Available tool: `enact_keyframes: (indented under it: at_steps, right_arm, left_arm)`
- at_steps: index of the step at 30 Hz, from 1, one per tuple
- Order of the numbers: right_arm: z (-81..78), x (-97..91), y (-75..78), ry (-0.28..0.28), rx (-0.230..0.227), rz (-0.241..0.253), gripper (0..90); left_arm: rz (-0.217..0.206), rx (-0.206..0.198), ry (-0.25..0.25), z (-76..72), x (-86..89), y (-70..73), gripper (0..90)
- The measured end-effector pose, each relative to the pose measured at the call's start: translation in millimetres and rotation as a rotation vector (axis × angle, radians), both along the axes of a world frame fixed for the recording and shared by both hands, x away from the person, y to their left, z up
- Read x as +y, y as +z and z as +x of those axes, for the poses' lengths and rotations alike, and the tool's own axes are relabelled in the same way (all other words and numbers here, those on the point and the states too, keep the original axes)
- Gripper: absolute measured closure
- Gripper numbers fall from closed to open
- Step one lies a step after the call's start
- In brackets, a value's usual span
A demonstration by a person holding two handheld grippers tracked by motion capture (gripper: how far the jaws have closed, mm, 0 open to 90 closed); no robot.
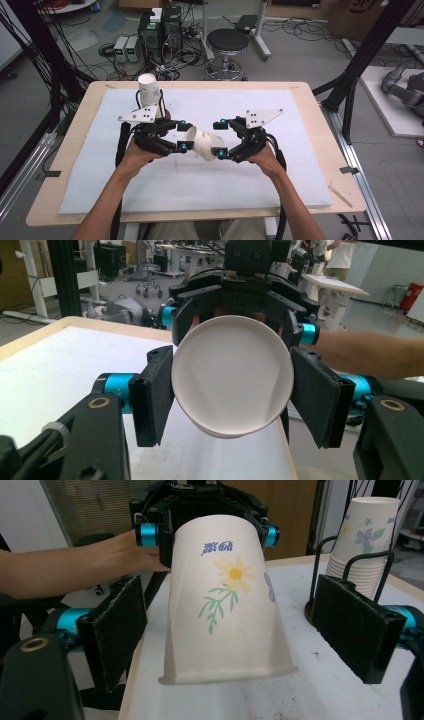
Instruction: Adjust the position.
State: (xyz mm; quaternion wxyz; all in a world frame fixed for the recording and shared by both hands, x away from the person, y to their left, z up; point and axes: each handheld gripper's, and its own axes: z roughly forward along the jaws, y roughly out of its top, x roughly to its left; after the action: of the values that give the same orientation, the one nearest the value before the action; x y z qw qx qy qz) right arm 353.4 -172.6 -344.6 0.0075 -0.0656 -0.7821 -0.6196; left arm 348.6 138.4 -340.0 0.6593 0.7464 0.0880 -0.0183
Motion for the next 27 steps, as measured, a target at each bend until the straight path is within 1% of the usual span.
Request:
enact_keyframes:
  at_steps: [5,13,15,25,26,27]
  right_arm:
    - [1.2,6.6,-2.2,0.019,0.005,0.001,15.0]
    - [1.6,14.4,-5.0,0.045,0.015,-0.007,15.1]
    - [1.1,17.3,-5.9,0.055,0.018,-0.013,15.0]
    - [1.8,24.2,-9.1,0.071,0.02,-0.025,15.1]
    - [2.0,25.2,-10.1,0.072,0.029,-0.033,15.1]
    - [2.2,26.0,-10.4,0.075,0.027,-0.032,15.1]
  left_arm:
    - [-0.014,0.0,-0.007,-0.4,-2.0,0.1,36.9]
    - [-0.021,-0.004,-0.017,-1.5,-3.3,1.2,36.8]
    - [-0.027,0.0,-0.017,-2.2,-4.2,1.1,36.9]
    - [-0.042,0.0,-0.022,-2.9,-3.3,2.6,36.9]
    - [-0.042,-0.001,-0.026,-2.7,-3.1,2.8,36.9]
    - [-0.045,-0.001,-0.026,-3.1,-3.1,3.0,36.9]
